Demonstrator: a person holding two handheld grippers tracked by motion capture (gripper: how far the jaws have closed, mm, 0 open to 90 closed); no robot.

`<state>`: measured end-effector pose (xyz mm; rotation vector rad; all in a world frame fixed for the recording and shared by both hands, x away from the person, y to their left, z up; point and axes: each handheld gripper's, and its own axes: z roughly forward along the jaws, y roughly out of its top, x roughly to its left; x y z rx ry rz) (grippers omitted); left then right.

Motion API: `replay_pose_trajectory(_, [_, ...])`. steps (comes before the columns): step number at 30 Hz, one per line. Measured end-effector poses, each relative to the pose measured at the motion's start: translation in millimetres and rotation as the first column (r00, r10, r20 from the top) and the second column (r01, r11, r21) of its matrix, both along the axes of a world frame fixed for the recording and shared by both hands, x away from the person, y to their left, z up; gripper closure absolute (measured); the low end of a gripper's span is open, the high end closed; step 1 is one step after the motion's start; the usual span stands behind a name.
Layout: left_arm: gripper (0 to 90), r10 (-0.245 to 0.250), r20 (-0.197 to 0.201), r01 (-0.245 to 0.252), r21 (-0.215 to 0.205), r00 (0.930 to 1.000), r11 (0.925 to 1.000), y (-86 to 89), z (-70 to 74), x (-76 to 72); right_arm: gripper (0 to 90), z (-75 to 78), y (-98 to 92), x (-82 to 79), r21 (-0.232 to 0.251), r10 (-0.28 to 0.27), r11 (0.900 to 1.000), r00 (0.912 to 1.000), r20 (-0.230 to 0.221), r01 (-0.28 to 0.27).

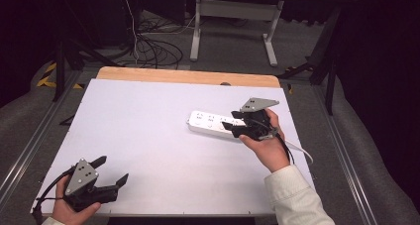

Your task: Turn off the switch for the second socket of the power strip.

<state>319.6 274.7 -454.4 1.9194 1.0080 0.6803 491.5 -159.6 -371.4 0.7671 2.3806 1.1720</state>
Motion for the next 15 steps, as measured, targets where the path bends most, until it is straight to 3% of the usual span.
replay_pose_trajectory(4, [14.6, 0.002, 0.003, -0.002, -0.005, 1.0, 1.0, -0.1, 0.2, 0.1, 37.4, 4.1, -9.9, -12.1, 0.031, 0.008, 0.999, 0.9999, 0.009, -0.009])
replay_pose_trajectory(10, [14.6, 0.002, 0.0, -0.002, -0.012, 1.0, 0.9999, 0.3, 0.6, -0.3, 33.7, 4.9, -24.4, -33.1, 0.081, 0.035, 0.996, 0.9993, 0.016, -0.036])
replay_pose_trajectory(13, [14.6, 0.004, -0.001, -0.004, -0.015, 1.0, 0.9999, 0.3, 0.4, -0.2, 33.6, 3.1, -30.8, -43.2, 0.053, 0.031, 0.998, 0.9988, 0.037, -0.033])
replay_pose_trajectory(15, [14.6, 0.004, 0.0, -0.004, -0.014, 1.0, 0.9999, 0.3, 0.4, 0.1, 33.7, 0.6, -35.1, -48.0, -0.018, -0.01, 1.0, 0.9984, 0.055, 0.011])
